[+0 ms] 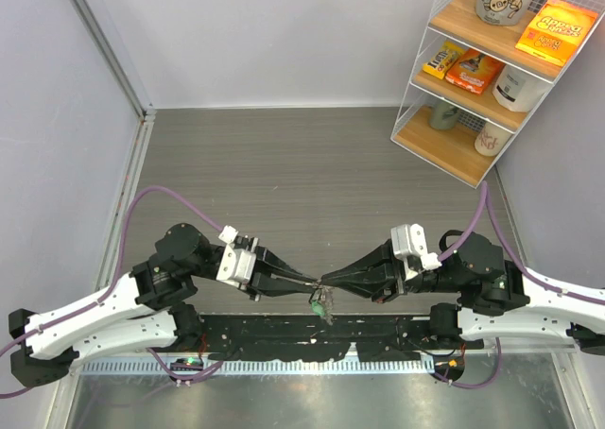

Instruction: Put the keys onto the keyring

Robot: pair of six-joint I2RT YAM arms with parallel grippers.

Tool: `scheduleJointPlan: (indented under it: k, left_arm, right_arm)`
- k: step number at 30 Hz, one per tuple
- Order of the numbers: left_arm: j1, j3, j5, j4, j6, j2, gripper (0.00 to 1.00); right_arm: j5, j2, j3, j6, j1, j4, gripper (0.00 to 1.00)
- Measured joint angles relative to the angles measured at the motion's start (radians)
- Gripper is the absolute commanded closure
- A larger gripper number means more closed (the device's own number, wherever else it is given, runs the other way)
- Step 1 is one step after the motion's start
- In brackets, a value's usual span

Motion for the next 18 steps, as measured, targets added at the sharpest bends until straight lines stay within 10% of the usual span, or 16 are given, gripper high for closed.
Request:
scheduleJointPlan:
  k: [18]
  left_arm:
    - [0.000,0.000,-0.007,0.005,-0.002,0.013,0.84]
  right_arm:
    - [0.001,0.015,-0.056,-0.007,0.003,0.158,0.94]
